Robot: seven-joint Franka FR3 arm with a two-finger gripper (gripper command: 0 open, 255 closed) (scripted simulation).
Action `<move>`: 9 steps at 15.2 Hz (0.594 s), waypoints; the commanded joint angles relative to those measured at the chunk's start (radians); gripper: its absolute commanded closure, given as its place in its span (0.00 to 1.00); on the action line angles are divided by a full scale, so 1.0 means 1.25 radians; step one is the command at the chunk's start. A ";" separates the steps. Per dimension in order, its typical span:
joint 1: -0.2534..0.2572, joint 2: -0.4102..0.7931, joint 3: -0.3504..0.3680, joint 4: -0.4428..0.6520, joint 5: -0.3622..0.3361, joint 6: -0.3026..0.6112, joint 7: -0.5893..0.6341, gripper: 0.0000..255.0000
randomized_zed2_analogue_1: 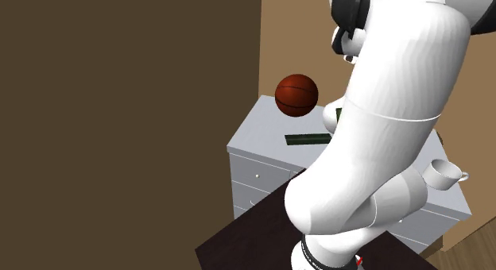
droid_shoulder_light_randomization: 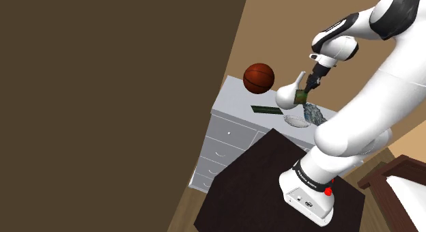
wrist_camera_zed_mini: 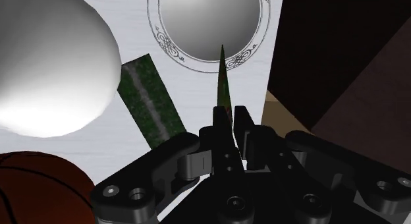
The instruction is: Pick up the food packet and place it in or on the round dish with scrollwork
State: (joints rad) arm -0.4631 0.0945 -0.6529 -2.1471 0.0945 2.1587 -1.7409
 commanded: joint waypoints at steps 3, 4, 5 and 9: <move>-0.040 -0.021 -0.037 -0.010 -0.019 -0.009 -0.067 1.00; -0.050 -0.023 -0.046 -0.009 -0.021 -0.012 -0.085 1.00; -0.068 -0.025 -0.061 -0.006 -0.025 -0.017 -0.115 1.00; -0.072 0.005 -0.058 -0.024 0.001 0.022 -0.134 1.00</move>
State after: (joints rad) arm -0.5499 0.0903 -0.7254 -2.1726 0.0867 2.1736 -1.8980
